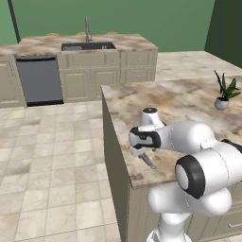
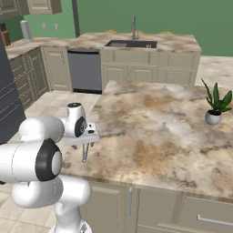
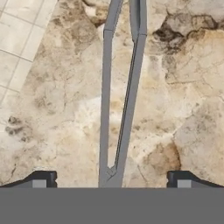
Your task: Pick up the tongs from the counter and place them near the plate next to the oven.
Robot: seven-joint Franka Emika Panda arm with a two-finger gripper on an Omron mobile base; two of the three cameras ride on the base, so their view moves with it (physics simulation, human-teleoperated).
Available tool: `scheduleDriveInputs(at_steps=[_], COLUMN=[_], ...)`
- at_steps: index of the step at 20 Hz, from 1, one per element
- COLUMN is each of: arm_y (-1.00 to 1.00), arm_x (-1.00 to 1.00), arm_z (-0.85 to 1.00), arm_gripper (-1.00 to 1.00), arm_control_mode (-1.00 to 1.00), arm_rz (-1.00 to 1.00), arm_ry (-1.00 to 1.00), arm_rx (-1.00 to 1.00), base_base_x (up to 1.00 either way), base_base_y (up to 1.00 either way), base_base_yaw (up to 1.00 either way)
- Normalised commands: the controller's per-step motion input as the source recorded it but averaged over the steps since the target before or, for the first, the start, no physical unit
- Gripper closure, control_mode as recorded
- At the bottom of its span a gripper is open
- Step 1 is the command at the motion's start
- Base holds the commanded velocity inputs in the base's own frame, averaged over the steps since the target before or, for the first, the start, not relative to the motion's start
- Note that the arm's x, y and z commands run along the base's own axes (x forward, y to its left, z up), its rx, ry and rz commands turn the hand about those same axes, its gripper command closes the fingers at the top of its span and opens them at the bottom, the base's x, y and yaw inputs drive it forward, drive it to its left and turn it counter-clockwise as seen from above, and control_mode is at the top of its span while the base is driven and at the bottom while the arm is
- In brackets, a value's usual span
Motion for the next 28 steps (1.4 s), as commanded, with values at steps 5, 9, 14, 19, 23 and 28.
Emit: scheduleDriveInputs(at_steps=[5,9,14,19,23,28], arm_y=[0.02,0.0,0.0,0.0,0.0,0.0], arm_x=[0.01,0.04,0.07,0.0,0.02,0.01], arm_z=[-0.43,-0.47,-0.34,-0.28,-0.04,0.0], arm_gripper=[-1.0,-1.0,-1.0,1.0,1.0,1.0], arm_control_mode=[-1.0,-1.0,-1.0,-1.0,-1.0,-1.0], arm_rz=[0.0,0.0,0.0,0.0,0.0,0.0], arm_ry=[0.0,0.0,-0.03,0.0,-0.01,-0.03], arm_rx=[0.0,0.0,0.0,0.0,0.0,0.0], base_base_x=[0.0,0.0,0.0,0.0,0.0,0.0], base_base_y=[0.0,0.0,0.0,0.0,0.0,0.0], base_base_yaw=[0.0,0.0,0.0,0.0,0.0,0.0])
